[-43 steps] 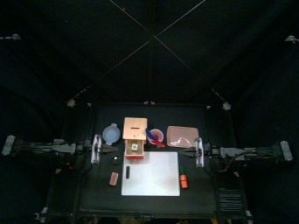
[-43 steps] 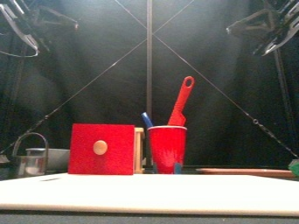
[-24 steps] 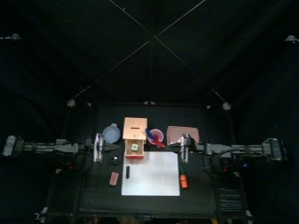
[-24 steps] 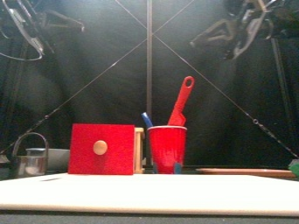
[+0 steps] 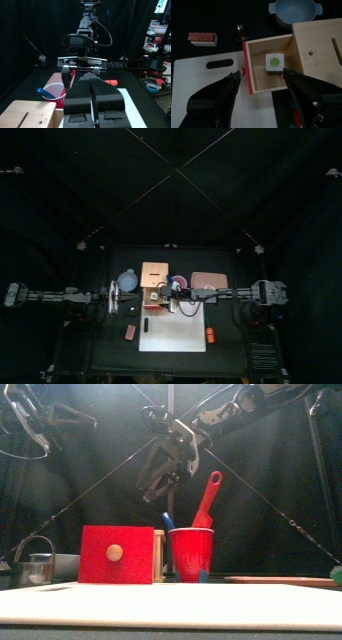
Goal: Place sushi on board then cut the sushi with the knife then place the pieces on the plate
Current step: Place the sushi on the board
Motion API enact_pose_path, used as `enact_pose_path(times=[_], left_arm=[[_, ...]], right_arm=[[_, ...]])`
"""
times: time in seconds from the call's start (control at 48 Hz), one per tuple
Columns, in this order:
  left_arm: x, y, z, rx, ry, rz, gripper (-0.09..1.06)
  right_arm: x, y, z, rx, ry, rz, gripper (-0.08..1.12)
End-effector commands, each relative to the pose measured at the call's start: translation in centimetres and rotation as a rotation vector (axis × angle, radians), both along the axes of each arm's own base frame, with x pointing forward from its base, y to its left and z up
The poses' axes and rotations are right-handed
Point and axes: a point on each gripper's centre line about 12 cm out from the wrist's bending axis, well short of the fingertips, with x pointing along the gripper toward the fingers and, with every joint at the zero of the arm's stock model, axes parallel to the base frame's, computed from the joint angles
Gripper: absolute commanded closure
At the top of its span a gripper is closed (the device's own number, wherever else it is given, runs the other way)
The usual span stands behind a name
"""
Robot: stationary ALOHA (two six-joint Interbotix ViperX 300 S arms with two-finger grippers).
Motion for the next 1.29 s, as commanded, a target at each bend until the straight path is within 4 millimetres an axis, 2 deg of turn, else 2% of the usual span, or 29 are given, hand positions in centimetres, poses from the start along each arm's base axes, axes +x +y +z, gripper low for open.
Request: enact_pose_path(times=[0.021, 0.208, 0.5, 0.583, 0.667, 0.75, 0.833, 0.958, 1.062, 1.167, 1.229, 1.292], left_arm=[[0.2, 0.0, 0.6, 0.006, -0.020, -0.002, 0.95], [0.1, -0.1, 0.4, 0.013, -0.016, -0.005, 0.95], [0.0, -0.2, 0.1, 0.009, -0.007, -0.009, 0.95], [0.0, -0.2, 0.1, 0.009, -0.007, -0.009, 0.95], [0.0, -0.2, 0.1, 0.006, -0.007, -0.009, 0.95], [-0.1, -0.2, -0.2, 0.003, 0.000, -0.009, 0.95], [-0.1, -0.2, -0.6, 0.001, 0.009, -0.009, 0.95], [-0.1, -0.2, -0.6, 0.000, 0.011, -0.009, 0.95], [-0.1, -0.2, -0.6, 0.000, 0.011, -0.009, 0.95], [-0.1, -0.1, -0.6, 0.001, 0.009, -0.007, 0.95], [-0.1, -0.1, -0.5, 0.001, 0.006, -0.007, 0.95], [-0.1, -0.1, -0.5, -0.002, 0.008, -0.005, 0.95]], right_arm=[[1.5, -1.0, 1.2, -0.028, -0.034, -0.006, 0.07], [2.3, -2.9, -0.3, -0.054, 0.000, -0.027, 0.07], [2.3, -2.9, -2.9, -0.067, 0.091, -0.018, 0.08], [2.3, -3.1, -3.2, -0.083, 0.105, -0.013, 0.12], [2.5, -3.0, -3.1, -0.080, 0.099, -0.014, 0.23], [2.9, -3.0, -2.2, -0.085, 0.075, -0.012, 0.35], [3.0, -2.6, -0.5, -0.099, 0.045, -0.002, 0.37], [1.5, -1.6, 4.1, -0.116, -0.016, 0.008, 0.37], [-0.9, -0.2, 8.0, -0.133, -0.078, 0.028, 0.37], [-4.2, 0.9, 10.1, -0.186, -0.101, 0.060, 0.37], [-6.1, 2.5, 10.2, -0.203, -0.097, 0.099, 0.37], [-8.0, 4.3, 8.7, -0.198, -0.060, 0.146, 0.37]])
